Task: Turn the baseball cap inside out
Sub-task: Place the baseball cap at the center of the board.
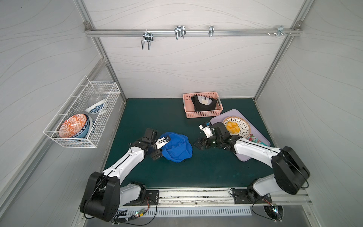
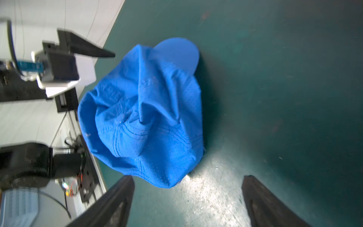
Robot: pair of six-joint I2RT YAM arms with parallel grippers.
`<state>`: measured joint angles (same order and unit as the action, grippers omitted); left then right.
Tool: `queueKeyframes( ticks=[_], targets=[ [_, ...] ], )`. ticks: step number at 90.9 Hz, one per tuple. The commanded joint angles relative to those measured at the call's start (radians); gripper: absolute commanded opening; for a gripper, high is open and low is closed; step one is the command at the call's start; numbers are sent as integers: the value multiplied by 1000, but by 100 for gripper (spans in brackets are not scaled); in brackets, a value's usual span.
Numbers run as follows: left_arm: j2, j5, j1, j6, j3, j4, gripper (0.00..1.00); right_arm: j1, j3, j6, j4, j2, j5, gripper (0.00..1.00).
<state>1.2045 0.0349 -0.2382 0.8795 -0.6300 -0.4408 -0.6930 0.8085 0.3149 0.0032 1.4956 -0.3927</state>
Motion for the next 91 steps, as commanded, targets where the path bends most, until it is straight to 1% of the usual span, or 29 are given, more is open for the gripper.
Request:
queueKeyframes(
  ticks=[1, 11, 23, 28, 31, 37, 40, 45, 50, 60, 71, 81, 87, 91],
  targets=[
    [17, -35, 5, 9, -28, -30, 100, -15, 26, -16, 24, 85, -85, 77],
    [7, -58, 5, 10, -11, -13, 100, -32, 77, -17, 53, 185, -105, 68],
    [-10, -67, 5, 21, 1, 0, 100, -43, 142, 0, 113, 285, -156, 64],
    [-14, -71, 5, 23, 2, 2, 100, -45, 168, 13, 129, 325, -173, 59],
    [-13, -72, 4, 23, 3, 4, 100, -45, 181, 20, 138, 352, -180, 53],
    [-10, -75, 5, 25, 5, 8, 100, -38, 214, 35, 153, 386, -205, 33],
    [-8, -75, 5, 28, 6, 8, 100, -30, 225, 47, 158, 393, -209, 19],
    [-8, -71, 5, 31, 7, 11, 100, -9, 244, 64, 151, 381, -200, 0],
    [-7, -66, 5, 35, 12, 18, 100, 23, 272, 64, 92, 358, -178, 0],
    [0, -63, 5, 45, 23, 28, 100, 93, 358, 34, -76, 332, -180, 0],
    [12, -69, 4, 42, 24, 31, 100, 156, 444, -37, -292, 352, -218, 0],
    [25, -64, 5, 41, 17, 16, 100, 199, 488, -95, -420, 368, -217, 0],
    [17, -69, 5, 1, -3, 14, 100, 217, 511, -113, -476, 390, -235, 0],
    [4, -98, 6, -47, -36, 0, 100, 218, 521, -118, -498, 405, -239, 0]
  ],
)
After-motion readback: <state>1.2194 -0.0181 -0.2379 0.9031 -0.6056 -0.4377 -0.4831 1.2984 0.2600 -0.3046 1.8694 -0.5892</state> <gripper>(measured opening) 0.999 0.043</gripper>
